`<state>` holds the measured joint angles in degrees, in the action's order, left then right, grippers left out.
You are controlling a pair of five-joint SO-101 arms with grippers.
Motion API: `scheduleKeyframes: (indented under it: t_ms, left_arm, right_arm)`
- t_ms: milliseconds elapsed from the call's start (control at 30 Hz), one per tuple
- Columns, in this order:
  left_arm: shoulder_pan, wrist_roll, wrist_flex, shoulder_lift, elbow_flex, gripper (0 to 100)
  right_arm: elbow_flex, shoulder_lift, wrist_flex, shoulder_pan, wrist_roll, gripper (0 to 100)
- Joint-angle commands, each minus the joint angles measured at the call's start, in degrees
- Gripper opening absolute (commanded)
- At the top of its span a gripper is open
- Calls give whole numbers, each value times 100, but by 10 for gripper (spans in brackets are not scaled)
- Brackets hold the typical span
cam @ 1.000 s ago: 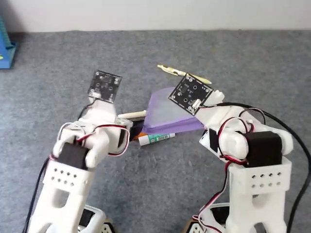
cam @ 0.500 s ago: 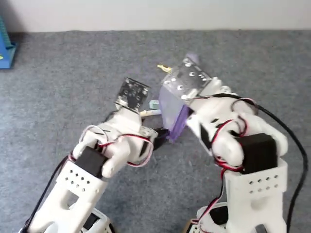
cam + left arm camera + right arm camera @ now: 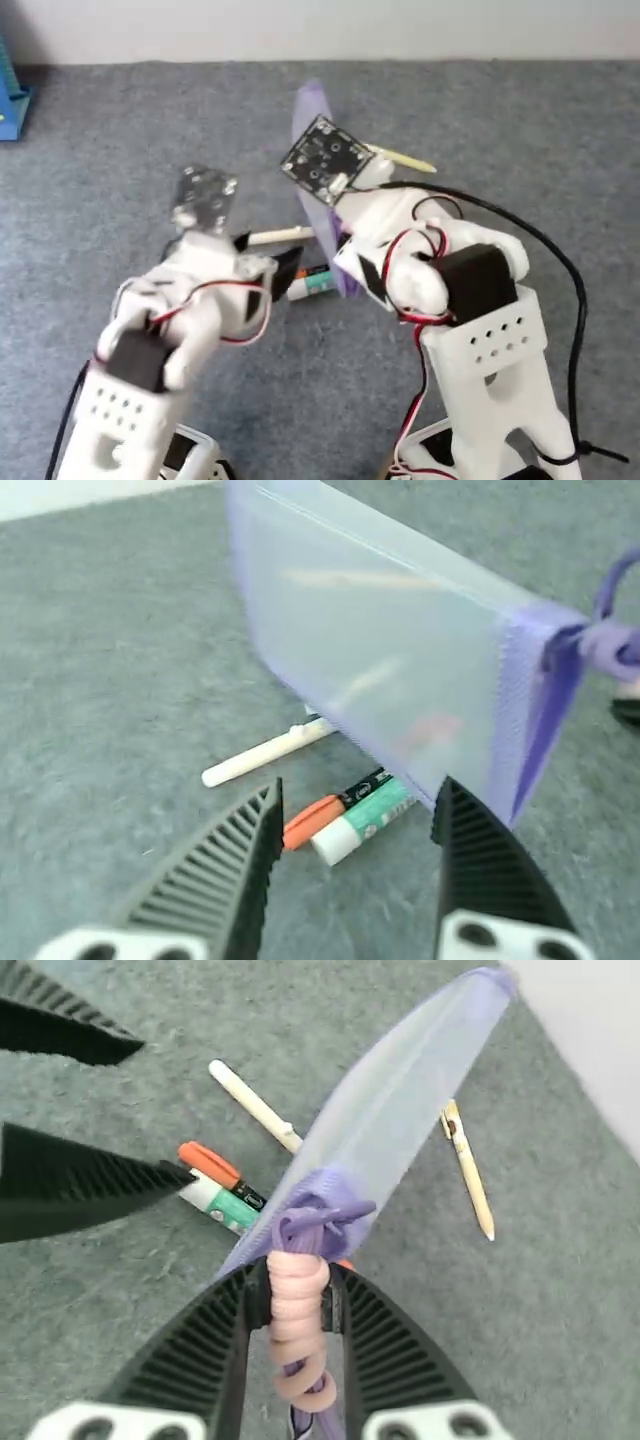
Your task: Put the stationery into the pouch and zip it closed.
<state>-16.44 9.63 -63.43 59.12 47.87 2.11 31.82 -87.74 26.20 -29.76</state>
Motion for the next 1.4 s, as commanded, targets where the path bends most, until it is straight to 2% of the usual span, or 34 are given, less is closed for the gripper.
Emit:
scheduleKeyframes:
  t_ms: [0, 100, 300, 400, 533, 700, 800, 967, 1200, 1367]
  left_arm:
    - [62, 70, -378, 703, 127, 232]
    - [202, 53, -413, 1099, 382, 232]
    - [1486, -26, -413, 1662, 444, 233]
    - [1925, -316, -413, 1873, 444, 233]
    - [2057, -571, -607, 2057, 435, 234]
    - [1503, -598, -1169, 2198, 435, 235]
    - [1073, -598, -1240, 2242, 435, 235]
    - [633, -580, -1046, 2057, 470, 235]
    - [580, -571, -501, 1389, 444, 235]
    - [44, -571, -316, 1055, 444, 235]
  right_arm:
    - [-299, -40, 4, 347, 62, 8]
    - [-316, -277, -48, 725, 70, 8]
    - [-325, -778, -40, 1385, 44, 8]
    - [-325, -927, -31, 1481, 35, 8]
    - [-325, -963, -48, 1455, 35, 8]
    - [-325, -980, -57, 1341, 35, 8]
    - [-343, -936, -57, 1130, 35, 8]
    - [-334, -593, -145, 1024, 35, 8]
    - [-334, -338, -418, 1033, 35, 8]
    - [-343, -321, -426, 1042, 35, 8]
